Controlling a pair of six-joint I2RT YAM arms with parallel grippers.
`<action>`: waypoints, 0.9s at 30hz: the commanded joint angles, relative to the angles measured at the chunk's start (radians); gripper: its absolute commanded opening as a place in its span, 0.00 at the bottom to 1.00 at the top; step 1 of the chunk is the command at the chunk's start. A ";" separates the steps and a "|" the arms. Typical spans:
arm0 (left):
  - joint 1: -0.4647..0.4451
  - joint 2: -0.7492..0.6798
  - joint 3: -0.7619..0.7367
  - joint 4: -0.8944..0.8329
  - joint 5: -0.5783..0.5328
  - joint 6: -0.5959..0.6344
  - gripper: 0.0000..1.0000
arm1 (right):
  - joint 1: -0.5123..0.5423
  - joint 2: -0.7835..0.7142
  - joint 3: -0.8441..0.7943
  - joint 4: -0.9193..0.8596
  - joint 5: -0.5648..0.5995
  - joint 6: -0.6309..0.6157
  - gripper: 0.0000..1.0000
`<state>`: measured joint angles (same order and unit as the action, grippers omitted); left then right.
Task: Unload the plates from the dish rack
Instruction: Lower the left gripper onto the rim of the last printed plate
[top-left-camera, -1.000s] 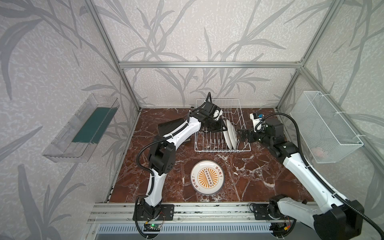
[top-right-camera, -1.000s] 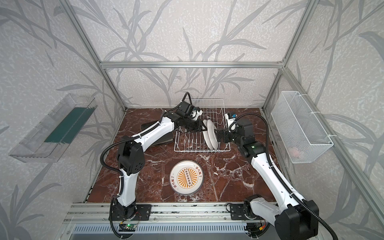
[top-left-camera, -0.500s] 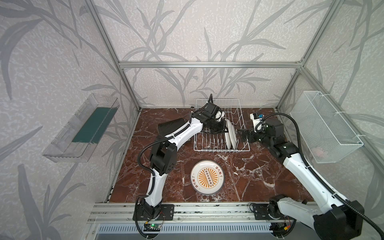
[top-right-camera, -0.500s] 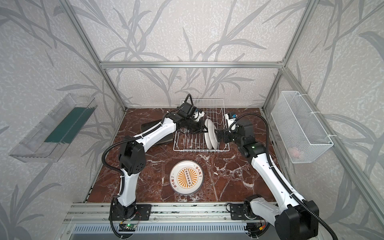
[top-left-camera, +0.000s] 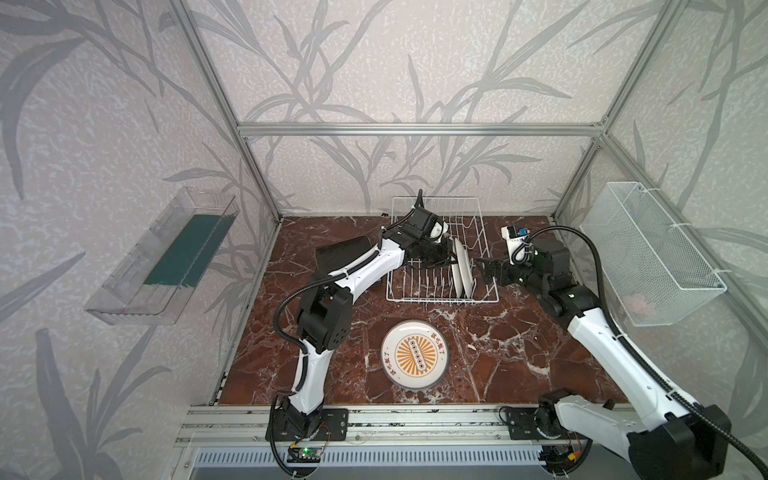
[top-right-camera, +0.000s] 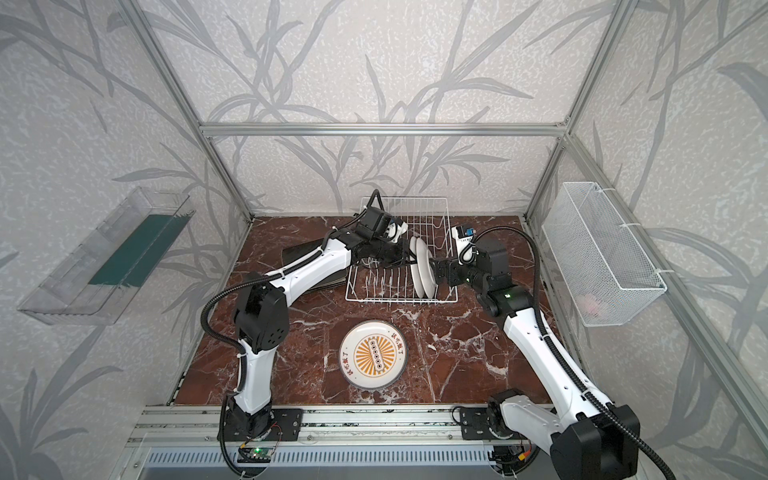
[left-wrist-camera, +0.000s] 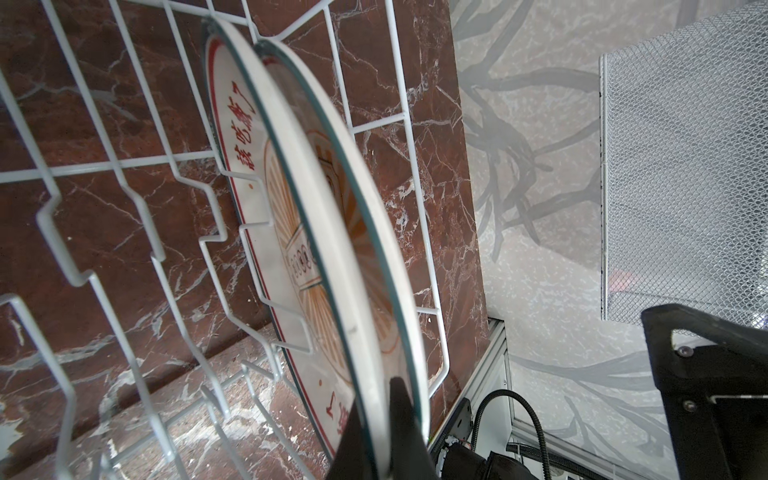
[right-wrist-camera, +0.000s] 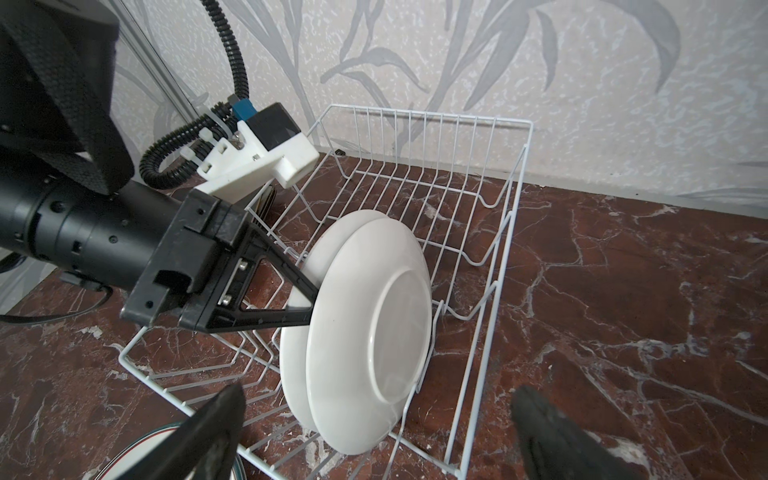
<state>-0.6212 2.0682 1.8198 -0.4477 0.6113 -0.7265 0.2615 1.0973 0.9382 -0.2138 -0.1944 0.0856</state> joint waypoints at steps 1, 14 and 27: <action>0.003 -0.072 -0.010 0.038 -0.027 -0.033 0.00 | -0.004 -0.019 -0.009 0.018 0.010 -0.002 0.99; 0.003 -0.136 -0.005 -0.014 -0.080 -0.010 0.00 | -0.004 -0.019 -0.004 0.013 0.011 -0.003 0.99; 0.001 -0.202 0.007 -0.026 -0.098 -0.002 0.00 | -0.005 -0.017 -0.005 0.017 0.000 0.003 0.99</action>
<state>-0.6220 1.9438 1.8034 -0.4541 0.5583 -0.7429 0.2607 1.0950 0.9382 -0.2138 -0.1917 0.0860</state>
